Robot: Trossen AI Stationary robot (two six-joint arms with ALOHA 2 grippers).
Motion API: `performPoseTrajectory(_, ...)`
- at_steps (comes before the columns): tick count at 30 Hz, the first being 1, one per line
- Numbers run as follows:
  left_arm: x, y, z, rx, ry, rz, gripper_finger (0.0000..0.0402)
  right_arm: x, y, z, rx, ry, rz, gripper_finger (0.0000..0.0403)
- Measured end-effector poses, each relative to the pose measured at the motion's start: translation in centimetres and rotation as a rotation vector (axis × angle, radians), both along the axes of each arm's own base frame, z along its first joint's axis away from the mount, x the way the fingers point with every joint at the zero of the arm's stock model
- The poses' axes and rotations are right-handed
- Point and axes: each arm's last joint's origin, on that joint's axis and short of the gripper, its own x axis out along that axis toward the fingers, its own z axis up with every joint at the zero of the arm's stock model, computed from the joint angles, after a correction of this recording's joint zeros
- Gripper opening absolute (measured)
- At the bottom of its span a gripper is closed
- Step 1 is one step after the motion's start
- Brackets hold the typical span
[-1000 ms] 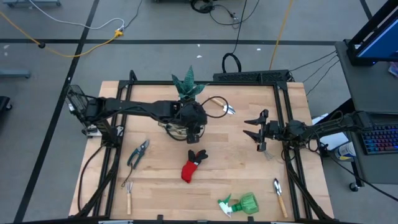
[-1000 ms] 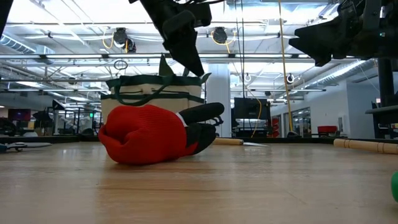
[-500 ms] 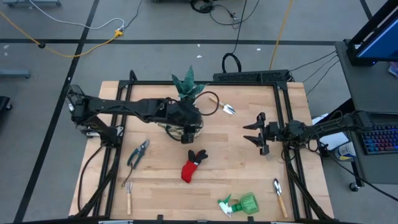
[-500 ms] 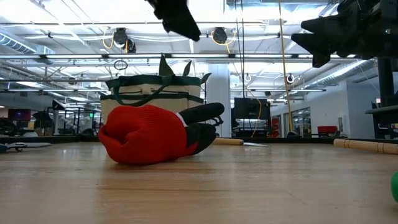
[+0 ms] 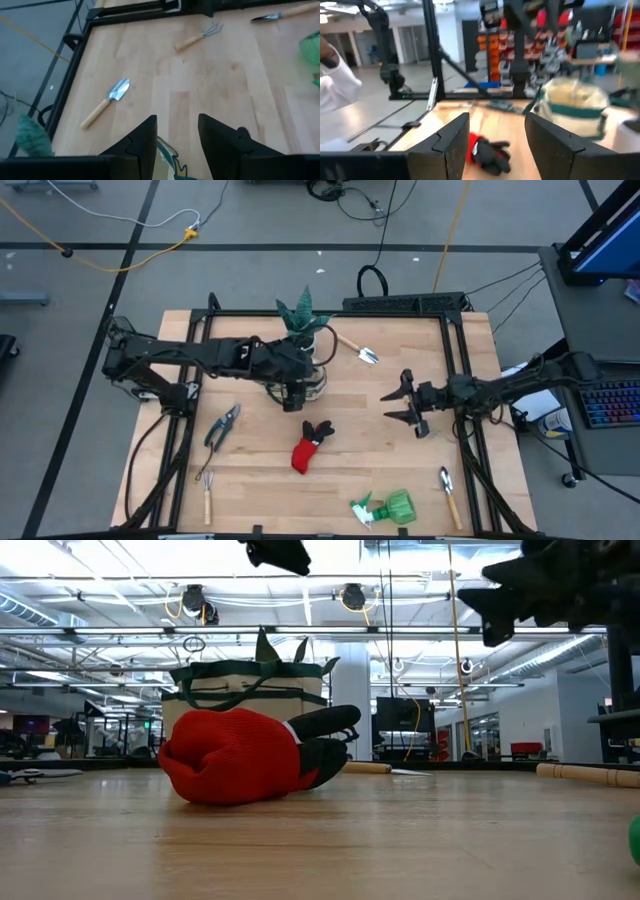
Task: Pick & Place Garden tools in Gardening bag
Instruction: Put the green spray bottle into the gardening bag
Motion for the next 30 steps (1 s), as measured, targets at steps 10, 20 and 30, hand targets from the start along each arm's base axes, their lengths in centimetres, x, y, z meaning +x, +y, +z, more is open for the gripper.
performPoseTrajectory(10, -1.1, -1.2, 0.6, 0.011, 0.008, -0.019, 0.0150, 3.8, 2.5, 1.0, -0.008, 0.101, 0.116, 0.0182)
performPoseTrajectory(20, -1.6, -2.3, 0.4, 0.043, 0.046, -0.019, 0.0149, 7.5, 6.0, 1.9, -0.025, 0.182, 0.441, 0.0182)
performPoseTrajectory(30, -1.9, -3.3, 0.3, 0.028, 0.067, -0.034, 0.0149, 10.6, 8.6, -0.3, 0.048, 0.517, 0.555, 0.0183)
